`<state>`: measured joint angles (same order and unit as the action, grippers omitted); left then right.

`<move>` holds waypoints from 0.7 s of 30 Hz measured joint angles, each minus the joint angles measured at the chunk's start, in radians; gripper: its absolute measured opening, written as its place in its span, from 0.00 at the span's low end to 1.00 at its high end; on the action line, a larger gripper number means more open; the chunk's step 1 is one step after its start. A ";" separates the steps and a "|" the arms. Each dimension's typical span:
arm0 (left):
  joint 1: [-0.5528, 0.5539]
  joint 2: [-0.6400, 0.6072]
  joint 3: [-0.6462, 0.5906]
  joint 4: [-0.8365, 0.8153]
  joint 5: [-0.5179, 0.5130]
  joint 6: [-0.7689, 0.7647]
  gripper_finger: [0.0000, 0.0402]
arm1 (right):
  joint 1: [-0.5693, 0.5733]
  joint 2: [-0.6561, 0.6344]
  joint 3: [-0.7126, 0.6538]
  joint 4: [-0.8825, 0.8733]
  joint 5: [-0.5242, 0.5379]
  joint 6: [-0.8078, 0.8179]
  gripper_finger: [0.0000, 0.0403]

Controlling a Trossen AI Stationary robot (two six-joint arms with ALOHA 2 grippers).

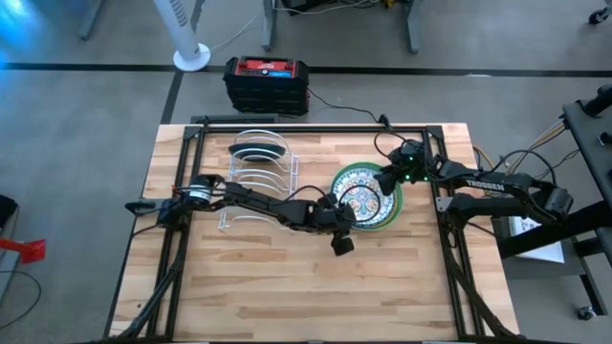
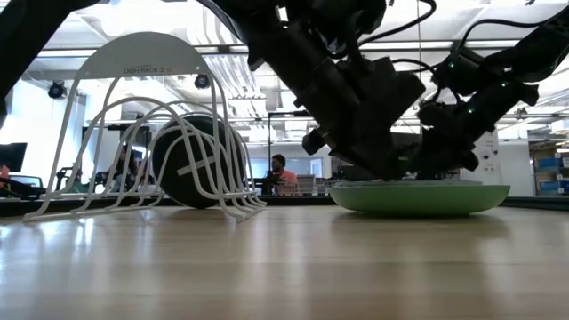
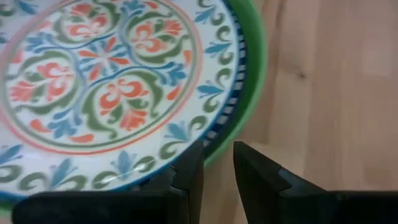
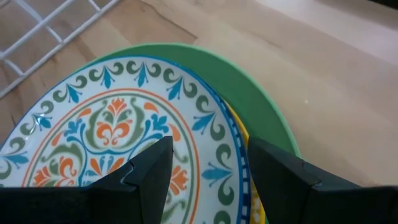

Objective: Sort dishes
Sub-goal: Put the white pattern plate in the dish rack

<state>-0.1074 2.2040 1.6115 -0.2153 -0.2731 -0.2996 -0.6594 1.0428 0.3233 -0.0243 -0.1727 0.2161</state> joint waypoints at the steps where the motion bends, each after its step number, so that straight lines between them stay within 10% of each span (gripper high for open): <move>1: 0.001 0.000 0.000 0.000 -0.001 0.000 0.19 | 0.000 0.000 0.000 0.004 0.004 0.000 0.49; 21: 0.022 0.000 -0.006 -0.003 -0.059 -0.007 0.19 | 0.000 0.001 -0.027 -0.030 0.017 0.011 0.49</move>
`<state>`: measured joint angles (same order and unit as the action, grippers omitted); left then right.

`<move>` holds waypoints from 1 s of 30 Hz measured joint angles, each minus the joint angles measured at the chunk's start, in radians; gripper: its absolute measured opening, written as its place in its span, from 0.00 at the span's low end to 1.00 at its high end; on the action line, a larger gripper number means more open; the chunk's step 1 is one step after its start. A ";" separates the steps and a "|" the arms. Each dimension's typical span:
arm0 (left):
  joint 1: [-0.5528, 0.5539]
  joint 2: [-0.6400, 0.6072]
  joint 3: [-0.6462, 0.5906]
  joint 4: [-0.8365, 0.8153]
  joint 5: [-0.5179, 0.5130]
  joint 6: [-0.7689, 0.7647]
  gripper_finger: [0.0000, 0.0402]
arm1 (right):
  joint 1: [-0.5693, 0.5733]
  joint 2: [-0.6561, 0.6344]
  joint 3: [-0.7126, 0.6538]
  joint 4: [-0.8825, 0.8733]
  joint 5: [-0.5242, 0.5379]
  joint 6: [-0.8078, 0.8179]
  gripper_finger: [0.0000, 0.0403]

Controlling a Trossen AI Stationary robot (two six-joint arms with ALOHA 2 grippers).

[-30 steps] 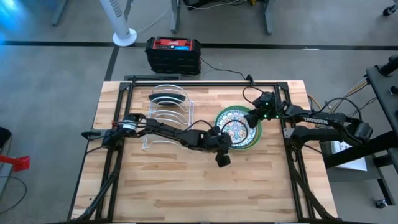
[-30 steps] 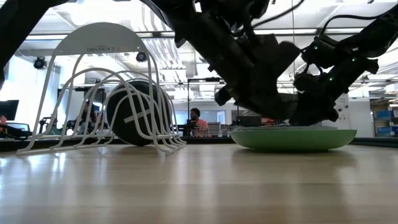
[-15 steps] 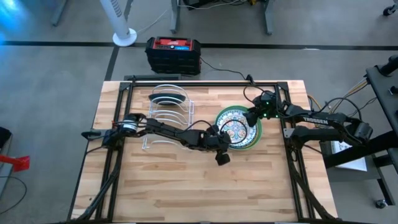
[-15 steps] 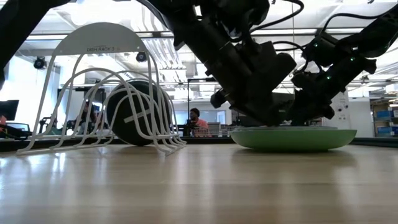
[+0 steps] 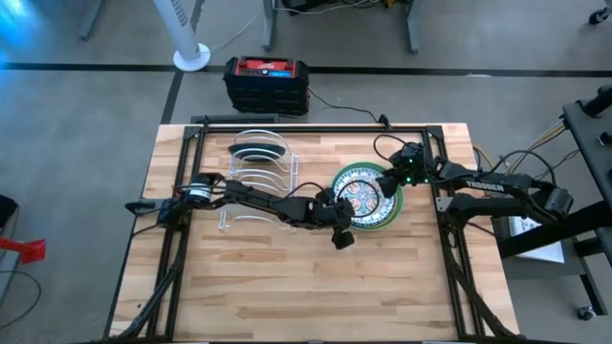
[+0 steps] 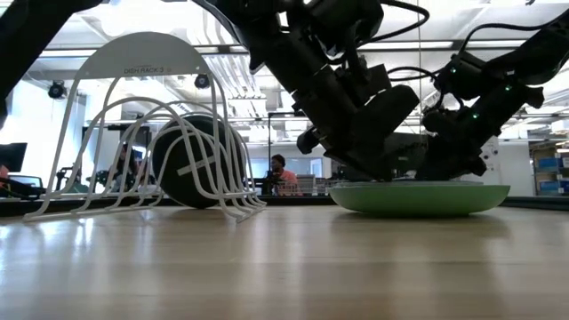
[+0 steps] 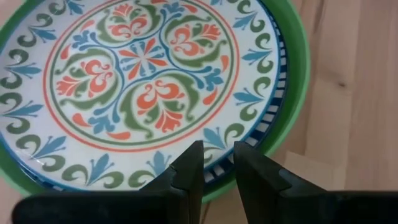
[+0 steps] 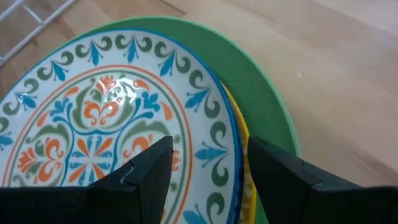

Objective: Sort dishes
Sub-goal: Put the white pattern plate in the dish rack

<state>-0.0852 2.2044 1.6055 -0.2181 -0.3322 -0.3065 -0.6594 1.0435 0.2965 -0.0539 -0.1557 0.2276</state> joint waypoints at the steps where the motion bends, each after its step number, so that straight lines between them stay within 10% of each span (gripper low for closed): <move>1: 0.001 0.000 -0.004 0.000 0.000 -0.001 0.19 | 0.000 0.000 -0.005 0.000 0.000 0.000 0.49; 30: 0.027 0.000 -0.018 -0.008 0.004 0.010 0.19 | -0.002 0.000 -0.024 0.070 -0.073 0.035 0.49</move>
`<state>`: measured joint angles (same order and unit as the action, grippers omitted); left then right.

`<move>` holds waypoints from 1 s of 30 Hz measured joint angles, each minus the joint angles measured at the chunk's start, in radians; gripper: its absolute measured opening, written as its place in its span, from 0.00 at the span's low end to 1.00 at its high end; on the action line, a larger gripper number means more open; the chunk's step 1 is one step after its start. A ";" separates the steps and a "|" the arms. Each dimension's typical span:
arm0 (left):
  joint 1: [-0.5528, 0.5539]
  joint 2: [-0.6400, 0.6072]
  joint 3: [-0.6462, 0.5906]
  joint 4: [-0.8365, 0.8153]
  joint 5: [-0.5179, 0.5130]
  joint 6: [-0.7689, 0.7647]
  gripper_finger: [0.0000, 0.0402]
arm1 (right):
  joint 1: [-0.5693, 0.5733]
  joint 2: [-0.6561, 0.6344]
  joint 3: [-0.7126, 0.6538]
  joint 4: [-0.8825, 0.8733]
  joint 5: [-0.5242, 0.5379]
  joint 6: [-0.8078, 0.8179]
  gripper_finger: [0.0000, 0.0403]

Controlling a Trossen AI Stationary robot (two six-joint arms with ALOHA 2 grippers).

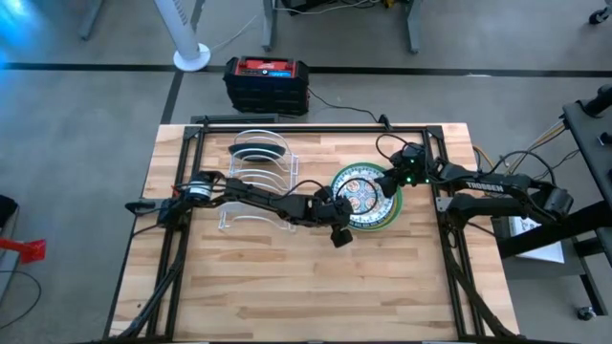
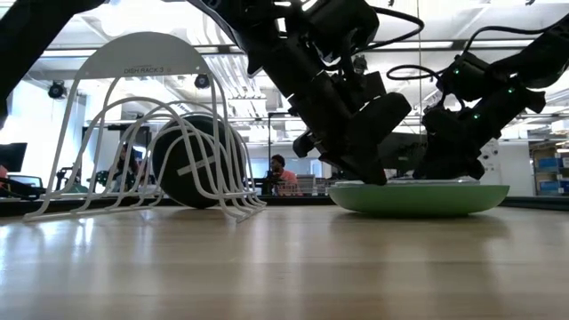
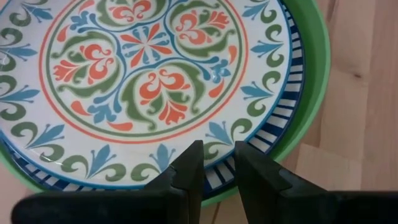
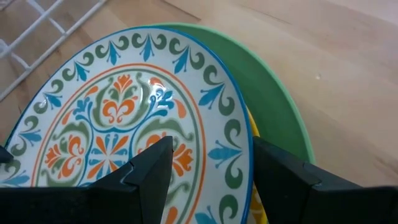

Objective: Sort dishes
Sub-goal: Put the white pattern plate in the dish rack

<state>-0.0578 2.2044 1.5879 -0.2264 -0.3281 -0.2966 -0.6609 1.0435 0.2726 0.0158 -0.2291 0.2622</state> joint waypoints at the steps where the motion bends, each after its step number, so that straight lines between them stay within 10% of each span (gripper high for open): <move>1: 0.000 0.000 0.000 0.000 -0.003 0.000 0.19 | 0.000 0.000 0.000 0.000 0.001 0.004 0.49; 30: 0.008 0.002 -0.002 0.005 -0.073 0.000 0.19 | 0.001 0.000 0.001 0.043 0.048 -0.014 0.49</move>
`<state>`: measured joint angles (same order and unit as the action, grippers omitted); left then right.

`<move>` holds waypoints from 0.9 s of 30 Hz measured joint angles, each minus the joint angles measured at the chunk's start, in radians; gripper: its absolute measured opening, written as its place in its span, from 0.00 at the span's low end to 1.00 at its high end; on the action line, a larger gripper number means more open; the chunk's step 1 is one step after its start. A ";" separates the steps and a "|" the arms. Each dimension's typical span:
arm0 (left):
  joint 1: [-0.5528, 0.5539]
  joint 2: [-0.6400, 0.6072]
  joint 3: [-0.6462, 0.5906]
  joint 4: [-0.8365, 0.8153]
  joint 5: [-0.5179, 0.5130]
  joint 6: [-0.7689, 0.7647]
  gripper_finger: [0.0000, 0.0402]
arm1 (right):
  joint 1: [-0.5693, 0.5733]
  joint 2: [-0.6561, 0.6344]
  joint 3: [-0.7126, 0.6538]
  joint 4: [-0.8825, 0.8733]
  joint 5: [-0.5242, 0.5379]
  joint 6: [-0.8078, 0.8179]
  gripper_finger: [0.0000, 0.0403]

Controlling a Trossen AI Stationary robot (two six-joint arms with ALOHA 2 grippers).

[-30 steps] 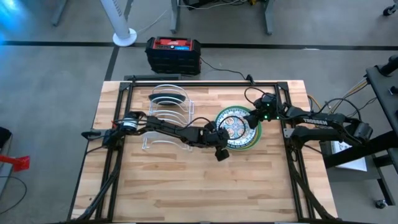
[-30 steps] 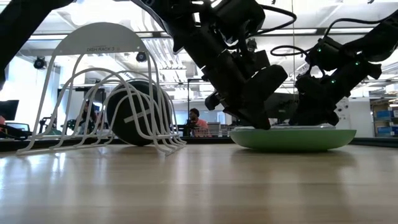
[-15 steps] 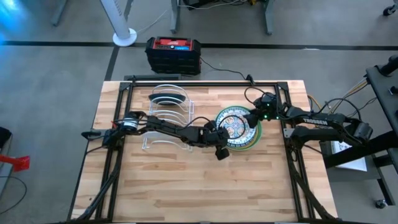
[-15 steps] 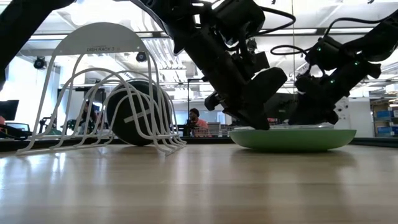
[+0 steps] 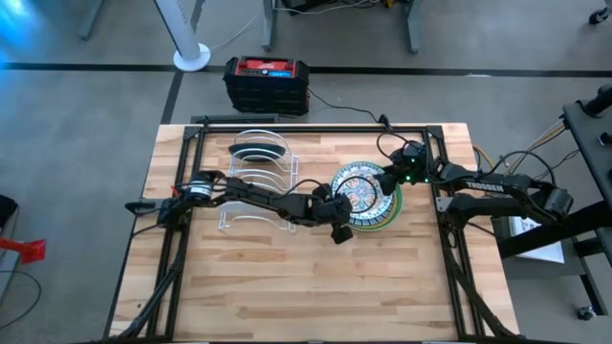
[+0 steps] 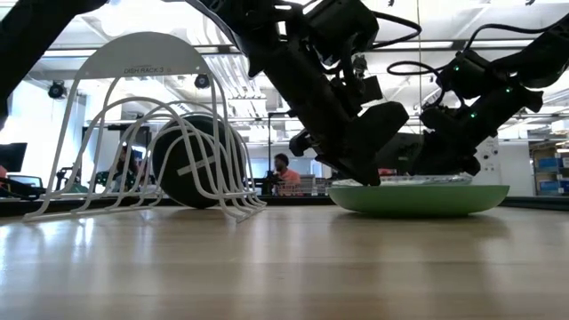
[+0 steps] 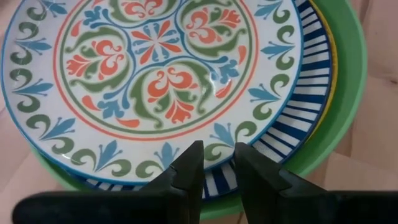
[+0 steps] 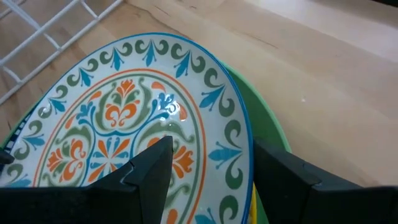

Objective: Sort dishes
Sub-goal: Put the white pattern plate in the dish rack

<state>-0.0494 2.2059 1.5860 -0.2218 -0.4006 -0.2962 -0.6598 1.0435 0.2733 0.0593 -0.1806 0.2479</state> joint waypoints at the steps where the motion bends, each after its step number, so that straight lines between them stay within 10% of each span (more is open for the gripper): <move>1: 0.000 0.000 0.000 0.000 -0.001 0.000 0.19 | 0.000 0.000 0.000 0.000 0.000 0.006 0.49; 19: 0.008 0.051 0.002 0.079 -0.025 0.000 0.19 | 0.002 -0.002 0.001 -0.026 -0.031 0.101 0.49; 27: 0.008 0.052 0.001 0.079 -0.012 -0.001 0.19 | 0.001 -0.005 0.002 0.040 -0.082 0.082 0.25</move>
<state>-0.0414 2.2576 1.5867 -0.1426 -0.4124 -0.2967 -0.6586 1.0386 0.2754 0.0998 -0.2630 0.3300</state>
